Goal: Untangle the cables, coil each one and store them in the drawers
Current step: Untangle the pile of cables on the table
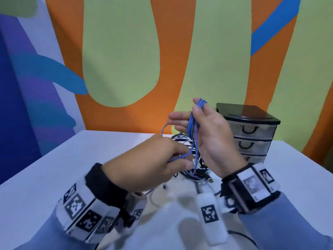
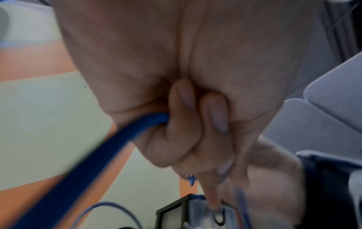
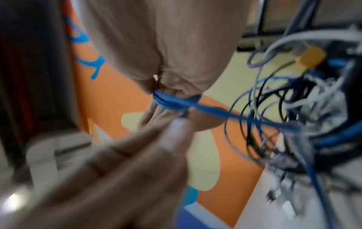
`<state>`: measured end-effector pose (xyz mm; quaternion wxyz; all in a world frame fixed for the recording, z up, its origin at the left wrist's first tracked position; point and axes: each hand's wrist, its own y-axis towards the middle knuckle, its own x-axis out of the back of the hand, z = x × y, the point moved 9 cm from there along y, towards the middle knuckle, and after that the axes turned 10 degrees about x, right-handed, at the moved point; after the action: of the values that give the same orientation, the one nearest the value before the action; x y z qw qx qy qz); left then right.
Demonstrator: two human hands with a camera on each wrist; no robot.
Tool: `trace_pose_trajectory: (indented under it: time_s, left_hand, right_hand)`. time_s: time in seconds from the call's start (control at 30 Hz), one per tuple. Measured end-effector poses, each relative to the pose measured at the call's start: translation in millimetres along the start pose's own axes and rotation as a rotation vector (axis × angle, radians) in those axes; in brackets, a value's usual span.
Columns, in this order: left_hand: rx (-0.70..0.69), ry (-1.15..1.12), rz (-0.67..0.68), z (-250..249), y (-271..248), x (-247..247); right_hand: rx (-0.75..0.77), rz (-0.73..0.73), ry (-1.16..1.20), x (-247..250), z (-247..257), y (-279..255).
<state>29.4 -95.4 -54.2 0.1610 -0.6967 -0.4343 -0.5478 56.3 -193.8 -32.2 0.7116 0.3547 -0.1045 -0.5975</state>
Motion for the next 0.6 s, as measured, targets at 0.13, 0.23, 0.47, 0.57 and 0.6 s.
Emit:
trace_pose_trajectory:
  time_s: [0.13,0.23,0.47,0.57,0.6]
  left_hand:
    - [-0.028,-0.213,-0.153,-2.8,-13.1,37.1]
    - [0.022,-0.437,-0.47,29.0,-28.5,88.3]
    - [0.072,-0.47,-0.719,77.2,-24.0,100.2]
    - [0.068,-0.351,-0.638,74.9,-10.5,83.2]
    - [0.051,-0.315,-0.622,72.6,-9.0,79.4]
  right_hand:
    - [-0.116,0.149,-0.354,1.0,-24.1,-3.2]
    - [-0.298,0.308,-0.28,-10.1,-37.2,-15.5]
    - [-0.435,0.443,0.167,-38.1,-23.7,-34.2]
    - [-0.487,0.437,0.339,-41.7,-25.5,-38.1]
    - [-0.492,0.427,0.404,-41.8,-25.1,-37.6]
